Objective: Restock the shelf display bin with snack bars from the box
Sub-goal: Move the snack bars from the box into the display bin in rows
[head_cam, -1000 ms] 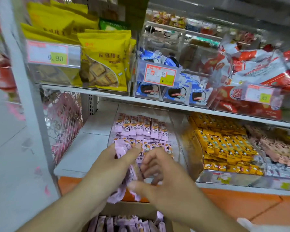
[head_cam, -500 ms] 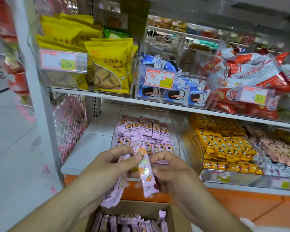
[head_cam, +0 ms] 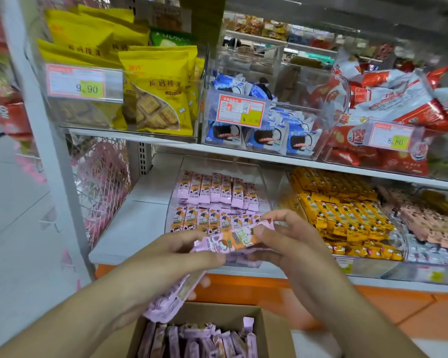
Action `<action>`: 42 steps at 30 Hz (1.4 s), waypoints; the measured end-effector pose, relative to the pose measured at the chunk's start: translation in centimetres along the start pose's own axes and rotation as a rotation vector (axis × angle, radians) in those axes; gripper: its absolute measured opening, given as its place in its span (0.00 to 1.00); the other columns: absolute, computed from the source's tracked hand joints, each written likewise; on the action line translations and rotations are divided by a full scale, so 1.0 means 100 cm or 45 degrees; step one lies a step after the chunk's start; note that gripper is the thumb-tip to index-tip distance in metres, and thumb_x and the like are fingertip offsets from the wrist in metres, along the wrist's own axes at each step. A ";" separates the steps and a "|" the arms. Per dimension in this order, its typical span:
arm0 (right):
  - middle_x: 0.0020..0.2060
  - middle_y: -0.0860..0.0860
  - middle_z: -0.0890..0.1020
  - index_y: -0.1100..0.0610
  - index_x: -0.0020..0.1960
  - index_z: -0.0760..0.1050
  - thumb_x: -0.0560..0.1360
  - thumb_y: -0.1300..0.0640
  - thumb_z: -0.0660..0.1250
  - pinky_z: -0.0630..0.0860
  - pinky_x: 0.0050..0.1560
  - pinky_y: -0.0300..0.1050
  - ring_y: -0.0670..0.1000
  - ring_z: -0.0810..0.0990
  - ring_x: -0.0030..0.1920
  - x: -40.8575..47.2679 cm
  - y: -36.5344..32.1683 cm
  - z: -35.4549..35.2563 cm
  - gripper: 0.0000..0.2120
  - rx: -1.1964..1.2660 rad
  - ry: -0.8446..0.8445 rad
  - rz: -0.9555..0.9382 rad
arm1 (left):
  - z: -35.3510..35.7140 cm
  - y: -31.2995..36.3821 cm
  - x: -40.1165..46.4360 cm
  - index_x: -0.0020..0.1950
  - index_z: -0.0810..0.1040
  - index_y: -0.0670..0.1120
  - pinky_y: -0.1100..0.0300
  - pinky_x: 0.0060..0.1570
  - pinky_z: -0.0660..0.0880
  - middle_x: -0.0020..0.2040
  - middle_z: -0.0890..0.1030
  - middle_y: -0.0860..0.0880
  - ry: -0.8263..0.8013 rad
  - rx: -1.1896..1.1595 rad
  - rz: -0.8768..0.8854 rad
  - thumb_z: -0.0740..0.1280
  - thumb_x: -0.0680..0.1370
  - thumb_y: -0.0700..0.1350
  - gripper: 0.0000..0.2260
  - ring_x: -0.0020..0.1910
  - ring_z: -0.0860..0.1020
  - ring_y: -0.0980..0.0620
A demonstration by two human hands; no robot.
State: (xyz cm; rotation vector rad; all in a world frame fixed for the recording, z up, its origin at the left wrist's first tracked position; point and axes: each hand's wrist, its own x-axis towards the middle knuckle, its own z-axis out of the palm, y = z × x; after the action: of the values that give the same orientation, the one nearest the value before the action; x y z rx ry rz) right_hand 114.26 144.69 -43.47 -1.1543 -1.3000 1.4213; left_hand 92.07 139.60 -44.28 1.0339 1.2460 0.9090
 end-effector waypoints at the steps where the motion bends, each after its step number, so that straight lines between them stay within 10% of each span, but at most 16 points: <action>1: 0.45 0.62 0.87 0.62 0.59 0.76 0.78 0.62 0.73 0.82 0.46 0.53 0.62 0.86 0.44 0.000 0.000 -0.002 0.12 -0.044 -0.049 -0.010 | 0.002 0.000 -0.001 0.54 0.86 0.55 0.54 0.39 0.79 0.47 0.86 0.44 -0.011 -0.010 -0.012 0.79 0.64 0.55 0.19 0.39 0.85 0.47; 6: 0.49 0.51 0.86 0.51 0.62 0.79 0.79 0.61 0.73 0.83 0.43 0.46 0.53 0.84 0.38 -0.004 0.006 0.006 0.14 -0.281 -0.102 -0.080 | 0.008 -0.005 0.003 0.50 0.86 0.46 0.54 0.40 0.79 0.37 0.76 0.46 -0.101 0.199 0.016 0.76 0.73 0.61 0.19 0.36 0.76 0.49; 11: 0.63 0.30 0.69 0.36 0.67 0.68 0.74 0.45 0.77 0.77 0.59 0.36 0.36 0.75 0.62 -0.007 0.010 0.006 0.27 -0.851 0.006 -0.439 | 0.015 -0.013 0.008 0.53 0.88 0.52 0.53 0.41 0.81 0.49 0.84 0.38 0.095 0.066 0.004 0.74 0.74 0.61 0.16 0.36 0.80 0.51; 15: 0.72 0.28 0.61 0.38 0.75 0.65 0.71 0.39 0.79 0.56 0.66 0.20 0.31 0.60 0.74 -0.009 0.016 0.007 0.38 -1.149 -0.206 -0.580 | 0.020 -0.014 0.010 0.49 0.89 0.52 0.56 0.38 0.80 0.38 0.81 0.40 0.197 -0.033 0.013 0.74 0.72 0.62 0.16 0.32 0.79 0.51; 22: 0.75 0.26 0.57 0.37 0.77 0.61 0.72 0.41 0.79 0.54 0.65 0.19 0.29 0.57 0.75 -0.006 0.021 0.008 0.40 -1.159 -0.208 -0.589 | 0.018 -0.016 0.013 0.48 0.88 0.49 0.57 0.37 0.78 0.35 0.77 0.41 0.095 0.095 0.074 0.73 0.74 0.62 0.17 0.29 0.76 0.52; 30: 0.75 0.26 0.61 0.37 0.74 0.63 0.70 0.40 0.80 0.63 0.71 0.29 0.31 0.61 0.75 -0.002 0.023 0.004 0.39 -1.180 -0.221 -0.563 | 0.015 -0.016 0.022 0.44 0.86 0.51 0.57 0.37 0.79 0.32 0.79 0.47 0.053 0.217 0.065 0.72 0.71 0.65 0.18 0.31 0.79 0.51; 33: 0.67 0.26 0.69 0.34 0.69 0.65 0.69 0.42 0.81 0.69 0.59 0.27 0.30 0.68 0.66 0.011 0.018 0.000 0.36 -1.180 -0.136 -0.457 | 0.014 -0.016 0.028 0.51 0.86 0.60 0.58 0.37 0.82 0.46 0.84 0.55 0.101 0.277 0.079 0.71 0.71 0.67 0.16 0.39 0.85 0.52; 42: 0.62 0.47 0.74 0.50 0.71 0.68 0.73 0.50 0.80 0.73 0.67 0.46 0.49 0.73 0.66 0.140 -0.002 -0.018 0.33 -1.551 -0.031 -0.150 | -0.008 -0.025 0.043 0.55 0.83 0.64 0.62 0.41 0.82 0.47 0.86 0.50 0.057 0.326 0.057 0.72 0.78 0.46 0.12 0.43 0.85 0.51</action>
State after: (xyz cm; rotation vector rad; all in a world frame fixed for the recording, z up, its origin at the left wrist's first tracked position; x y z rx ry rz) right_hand 113.28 158.76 -44.41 -1.7331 -2.2966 0.4390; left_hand 91.79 143.04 -47.94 1.2524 1.4073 0.8244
